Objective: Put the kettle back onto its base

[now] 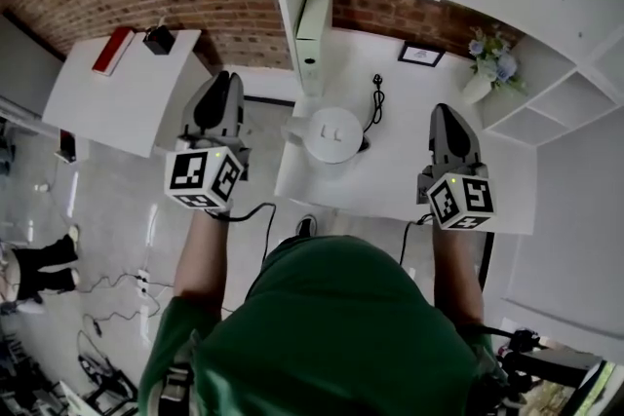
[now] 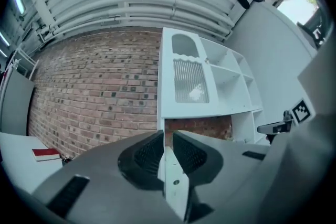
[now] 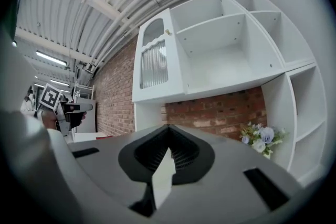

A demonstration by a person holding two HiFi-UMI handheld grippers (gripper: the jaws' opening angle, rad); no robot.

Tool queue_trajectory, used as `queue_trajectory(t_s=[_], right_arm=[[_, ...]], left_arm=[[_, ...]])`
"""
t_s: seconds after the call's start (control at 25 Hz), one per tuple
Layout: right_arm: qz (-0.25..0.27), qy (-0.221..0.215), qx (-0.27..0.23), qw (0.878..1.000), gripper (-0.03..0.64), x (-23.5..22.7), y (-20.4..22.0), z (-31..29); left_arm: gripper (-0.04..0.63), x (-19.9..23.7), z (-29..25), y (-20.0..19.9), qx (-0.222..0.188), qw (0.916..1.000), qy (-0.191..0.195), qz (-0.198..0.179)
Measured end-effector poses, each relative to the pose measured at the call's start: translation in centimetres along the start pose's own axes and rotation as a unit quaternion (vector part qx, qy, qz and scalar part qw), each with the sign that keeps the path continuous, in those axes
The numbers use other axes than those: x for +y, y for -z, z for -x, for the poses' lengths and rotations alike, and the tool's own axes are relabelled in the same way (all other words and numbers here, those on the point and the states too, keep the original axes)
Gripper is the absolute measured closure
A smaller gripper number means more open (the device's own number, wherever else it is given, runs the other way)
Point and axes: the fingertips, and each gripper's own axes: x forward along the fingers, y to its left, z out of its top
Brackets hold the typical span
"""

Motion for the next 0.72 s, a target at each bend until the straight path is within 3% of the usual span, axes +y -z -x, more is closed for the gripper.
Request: queue_trajectory(t_s=[0.32,0.72], right_arm=[[0.022,-0.012,-0.016,1.000,0.595,-0.1,-1.9,-0.4],[0.025,-0.022,-0.016,0.999,0.595,-0.8,-1.9,-1.2]], left_arm=[[0.529,0.0,-0.2,1.4,0.019,0.9990,-0.012,0.038],[0.529,-0.4,-1.1,2.3,0.032,0.9980,-0.023,0.050]])
